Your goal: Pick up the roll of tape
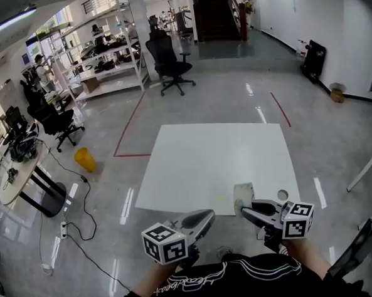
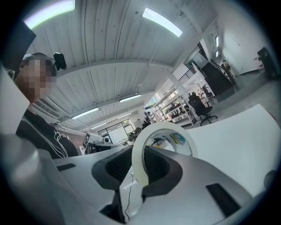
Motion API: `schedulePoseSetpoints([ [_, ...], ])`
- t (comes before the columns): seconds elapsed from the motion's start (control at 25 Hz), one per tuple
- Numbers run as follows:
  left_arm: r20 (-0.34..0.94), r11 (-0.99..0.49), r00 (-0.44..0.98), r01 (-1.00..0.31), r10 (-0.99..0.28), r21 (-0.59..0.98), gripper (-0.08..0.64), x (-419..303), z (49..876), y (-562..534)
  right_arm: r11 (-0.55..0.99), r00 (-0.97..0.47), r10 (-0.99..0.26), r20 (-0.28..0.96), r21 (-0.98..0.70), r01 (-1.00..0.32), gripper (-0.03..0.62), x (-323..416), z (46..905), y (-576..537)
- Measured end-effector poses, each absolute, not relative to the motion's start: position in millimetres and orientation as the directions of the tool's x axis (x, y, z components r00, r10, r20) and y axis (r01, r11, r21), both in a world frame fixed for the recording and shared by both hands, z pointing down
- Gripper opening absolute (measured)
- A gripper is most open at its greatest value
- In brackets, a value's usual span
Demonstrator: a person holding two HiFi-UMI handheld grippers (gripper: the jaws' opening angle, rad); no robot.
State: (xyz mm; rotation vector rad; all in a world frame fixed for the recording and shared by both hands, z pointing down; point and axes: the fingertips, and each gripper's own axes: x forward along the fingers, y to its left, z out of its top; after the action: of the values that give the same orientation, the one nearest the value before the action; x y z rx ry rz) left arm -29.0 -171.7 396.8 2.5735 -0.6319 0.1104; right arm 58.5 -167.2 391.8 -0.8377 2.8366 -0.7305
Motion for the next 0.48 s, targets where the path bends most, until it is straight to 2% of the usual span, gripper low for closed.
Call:
schedulePoseSetpoints([
  [0.48, 0.181, -0.789, 0.898, -0.440, -0.402, 0.430, 0.003, -19.9, 391.3, -180.6, 0.726, -0.832, -0.554, 0.043, -0.464, -0.507, 0.084, 68.9, 388.3, -172.6],
])
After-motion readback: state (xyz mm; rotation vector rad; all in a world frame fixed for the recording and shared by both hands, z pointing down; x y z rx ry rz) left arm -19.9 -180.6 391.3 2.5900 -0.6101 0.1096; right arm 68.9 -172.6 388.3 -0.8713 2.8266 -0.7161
